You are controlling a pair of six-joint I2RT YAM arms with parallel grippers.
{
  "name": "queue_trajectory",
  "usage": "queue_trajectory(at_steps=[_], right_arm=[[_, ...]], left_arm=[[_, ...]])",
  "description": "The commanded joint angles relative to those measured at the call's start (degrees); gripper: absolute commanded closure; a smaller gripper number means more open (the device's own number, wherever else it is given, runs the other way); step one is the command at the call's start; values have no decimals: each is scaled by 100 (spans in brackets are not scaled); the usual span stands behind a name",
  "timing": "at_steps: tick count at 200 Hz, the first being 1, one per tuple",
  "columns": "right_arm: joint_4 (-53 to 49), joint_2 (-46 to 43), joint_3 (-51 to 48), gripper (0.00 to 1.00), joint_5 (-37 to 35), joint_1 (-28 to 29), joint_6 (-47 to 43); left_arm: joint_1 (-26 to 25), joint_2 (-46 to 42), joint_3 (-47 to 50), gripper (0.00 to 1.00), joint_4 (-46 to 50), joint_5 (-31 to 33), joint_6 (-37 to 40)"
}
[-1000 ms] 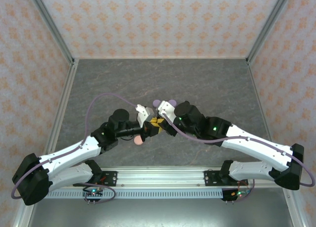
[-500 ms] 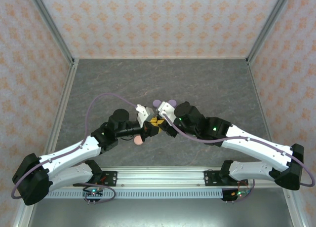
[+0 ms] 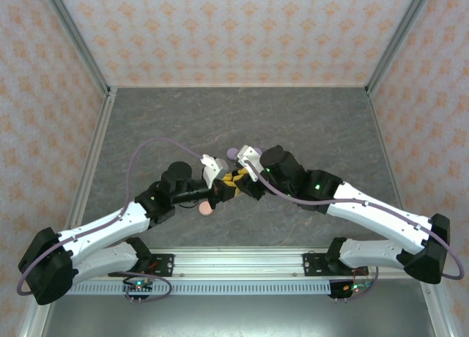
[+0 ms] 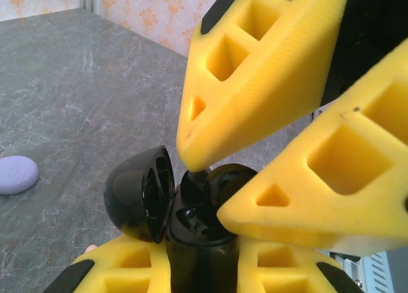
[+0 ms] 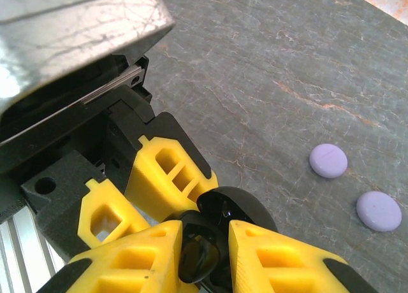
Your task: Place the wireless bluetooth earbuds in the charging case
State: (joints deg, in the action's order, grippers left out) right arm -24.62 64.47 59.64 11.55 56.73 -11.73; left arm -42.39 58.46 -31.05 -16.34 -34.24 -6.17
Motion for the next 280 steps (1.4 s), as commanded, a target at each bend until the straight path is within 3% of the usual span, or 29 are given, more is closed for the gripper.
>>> queue_trajectory(at_steps=[1, 176, 202, 280], right_arm=[[-117, 99, 176, 75, -26, -164, 166], [-219, 296, 396, 74, 338, -312, 338], [-201, 265, 442, 67, 317, -319, 393], [-839, -261, 926, 31, -358, -473, 1003]], left_arm=[[-56, -133, -121, 100, -331, -232, 11], [-59, -81, -125, 100, -360, -224, 29], [-59, -89, -130, 100, -340, -221, 38], [-128, -293, 45, 100, -679, 191, 164]])
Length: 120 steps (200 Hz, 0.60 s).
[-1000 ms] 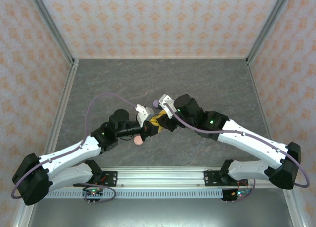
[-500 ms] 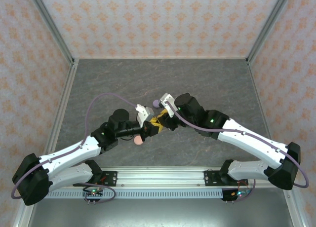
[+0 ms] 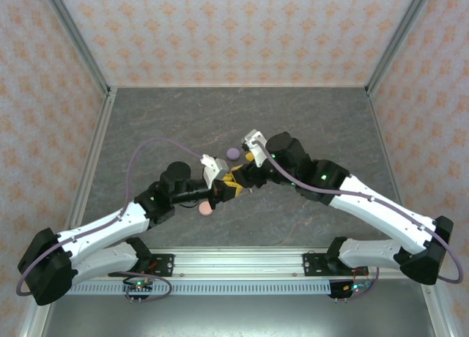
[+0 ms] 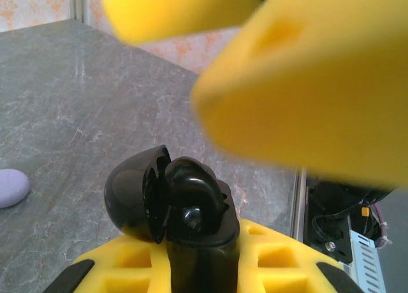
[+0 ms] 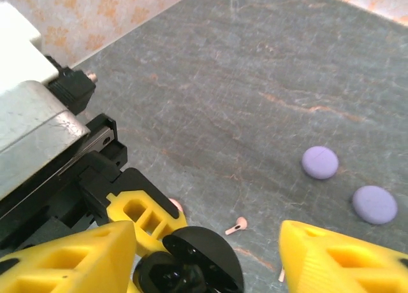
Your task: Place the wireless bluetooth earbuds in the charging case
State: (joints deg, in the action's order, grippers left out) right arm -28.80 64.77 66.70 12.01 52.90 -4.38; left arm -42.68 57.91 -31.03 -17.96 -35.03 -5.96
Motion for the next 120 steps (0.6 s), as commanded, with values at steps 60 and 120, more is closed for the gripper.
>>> queue_trajectory(at_steps=[60, 120], right_arm=[[-590, -537, -148, 20, 609, -954, 689], [-267, -319, -122, 17, 1188, -957, 699]], left_arm=[[-118, -463, -56, 100, -579, 525, 366], [-136, -438, -118, 100, -526, 426, 368]])
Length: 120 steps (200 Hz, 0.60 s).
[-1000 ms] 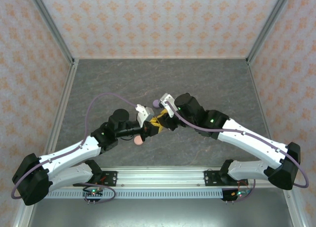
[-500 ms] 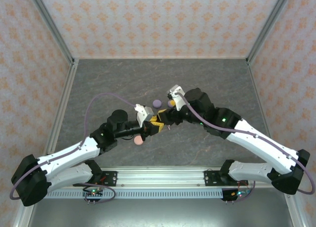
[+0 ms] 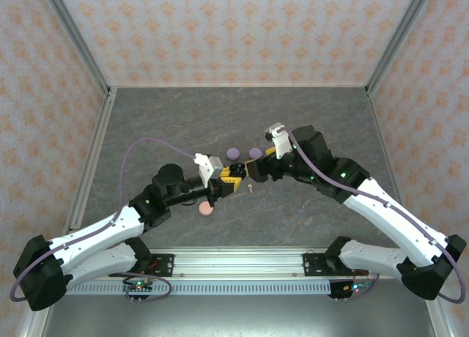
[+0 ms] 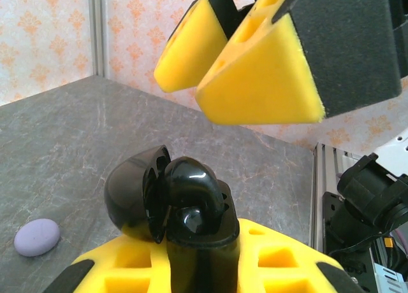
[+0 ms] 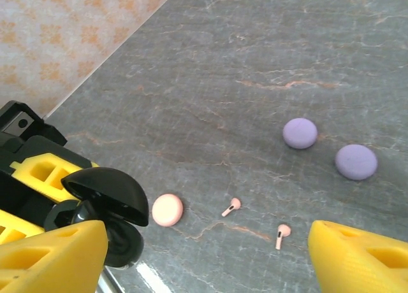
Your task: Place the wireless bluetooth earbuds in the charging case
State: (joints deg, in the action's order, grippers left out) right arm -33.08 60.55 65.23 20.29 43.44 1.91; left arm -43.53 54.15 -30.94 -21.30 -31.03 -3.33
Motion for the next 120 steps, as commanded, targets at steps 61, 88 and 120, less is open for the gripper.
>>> queue_trajectory(at_steps=[61, 88, 120], right_arm=[[367, 269, -56, 17, 522, -11, 124], [490, 372, -55, 17, 606, -11, 151], [553, 492, -20, 17, 691, -11, 143]], left_arm=[[-46, -19, -149, 100, -173, -28, 134], [-51, 25, -167, 100, -174, -67, 135], [-50, 34, -183, 100, -158, -70, 133]])
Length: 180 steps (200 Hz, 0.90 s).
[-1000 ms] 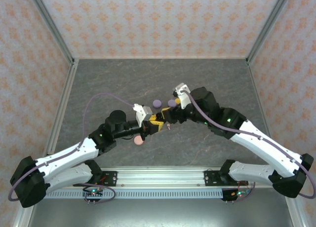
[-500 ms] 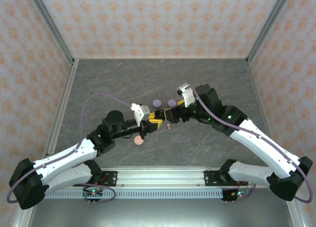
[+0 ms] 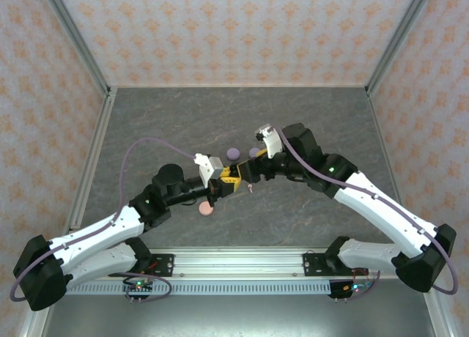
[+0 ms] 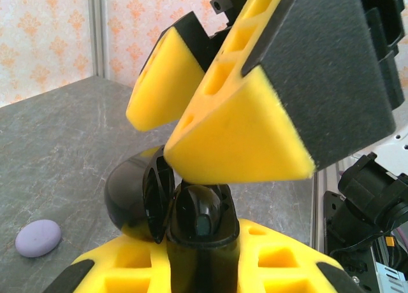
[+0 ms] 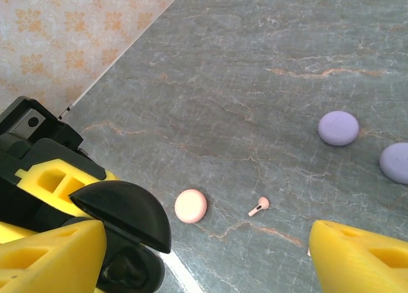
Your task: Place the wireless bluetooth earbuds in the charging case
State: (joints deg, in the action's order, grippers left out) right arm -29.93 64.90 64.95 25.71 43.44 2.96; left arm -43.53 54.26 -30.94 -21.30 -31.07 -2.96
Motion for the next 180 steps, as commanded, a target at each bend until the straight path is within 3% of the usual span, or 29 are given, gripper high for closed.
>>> queue_trajectory(at_steps=[1, 55, 125, 180], right_arm=[[236, 57, 9, 17, 151, -11, 33], [124, -422, -63, 12, -176, -117, -36], [1524, -587, -875, 5, 1929, -467, 1268], [2471, -255, -977, 7, 2763, -441, 1918]], left_arm=[[-50, 19, -184, 100, -156, -66, 95], [-50, 10, -149, 100, -161, -53, 84], [-74, 16, -140, 100, -234, -175, 42], [-112, 31, -158, 100, -199, -171, 50]])
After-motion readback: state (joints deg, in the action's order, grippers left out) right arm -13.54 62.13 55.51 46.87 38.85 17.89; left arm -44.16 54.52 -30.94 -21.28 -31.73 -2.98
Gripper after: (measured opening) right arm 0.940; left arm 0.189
